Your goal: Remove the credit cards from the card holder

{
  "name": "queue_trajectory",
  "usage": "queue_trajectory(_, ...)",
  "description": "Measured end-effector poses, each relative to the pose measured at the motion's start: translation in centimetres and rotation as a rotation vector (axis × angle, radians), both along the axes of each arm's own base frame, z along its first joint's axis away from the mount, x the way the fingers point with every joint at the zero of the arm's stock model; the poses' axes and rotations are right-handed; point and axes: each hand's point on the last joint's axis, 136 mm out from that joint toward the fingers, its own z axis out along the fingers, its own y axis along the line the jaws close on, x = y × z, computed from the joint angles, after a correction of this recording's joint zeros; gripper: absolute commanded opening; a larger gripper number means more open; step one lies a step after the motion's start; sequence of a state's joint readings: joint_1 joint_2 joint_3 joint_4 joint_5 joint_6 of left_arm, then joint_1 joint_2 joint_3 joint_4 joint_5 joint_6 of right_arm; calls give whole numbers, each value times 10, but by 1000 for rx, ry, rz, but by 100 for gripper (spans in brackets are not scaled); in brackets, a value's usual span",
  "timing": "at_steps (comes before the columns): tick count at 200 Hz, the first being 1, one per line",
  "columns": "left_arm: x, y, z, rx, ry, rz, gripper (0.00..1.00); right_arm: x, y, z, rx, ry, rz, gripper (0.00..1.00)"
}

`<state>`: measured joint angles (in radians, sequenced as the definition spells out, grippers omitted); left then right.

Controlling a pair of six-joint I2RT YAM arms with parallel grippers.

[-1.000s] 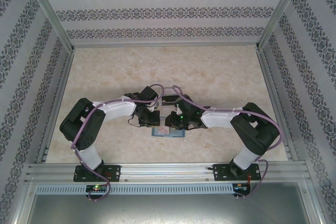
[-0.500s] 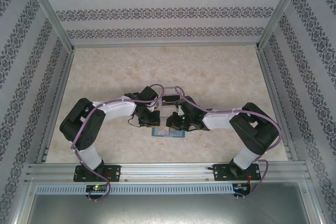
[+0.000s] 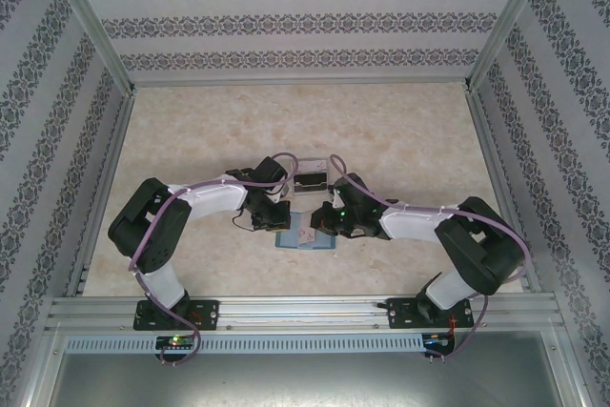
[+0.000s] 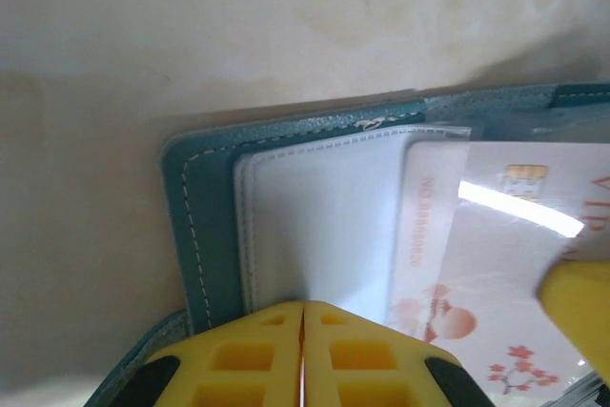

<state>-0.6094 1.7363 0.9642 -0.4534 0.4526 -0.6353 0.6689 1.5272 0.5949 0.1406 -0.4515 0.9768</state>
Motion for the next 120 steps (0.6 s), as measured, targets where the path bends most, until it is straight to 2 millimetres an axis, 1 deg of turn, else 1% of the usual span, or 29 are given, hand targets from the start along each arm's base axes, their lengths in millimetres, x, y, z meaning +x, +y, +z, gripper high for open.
queue_trajectory(24,-1,1,0,1,-3,1,9,0,-11,8,-28,-24,-10,7)
queue_trajectory(51,-3,2,1,8,-10,0,9,0,-30,16,-84,-51,-22,5)
queue_trajectory(71,-3,4,2,14,-12,3,9,2,-38,28,-109,-79,-8,4)
queue_trajectory(92,-3,5,2,19,-13,8,9,11,-39,50,-132,-153,55,4)
queue_trajectory(120,-3,10,5,42,-22,20,11,27,-32,93,-187,-346,223,3)
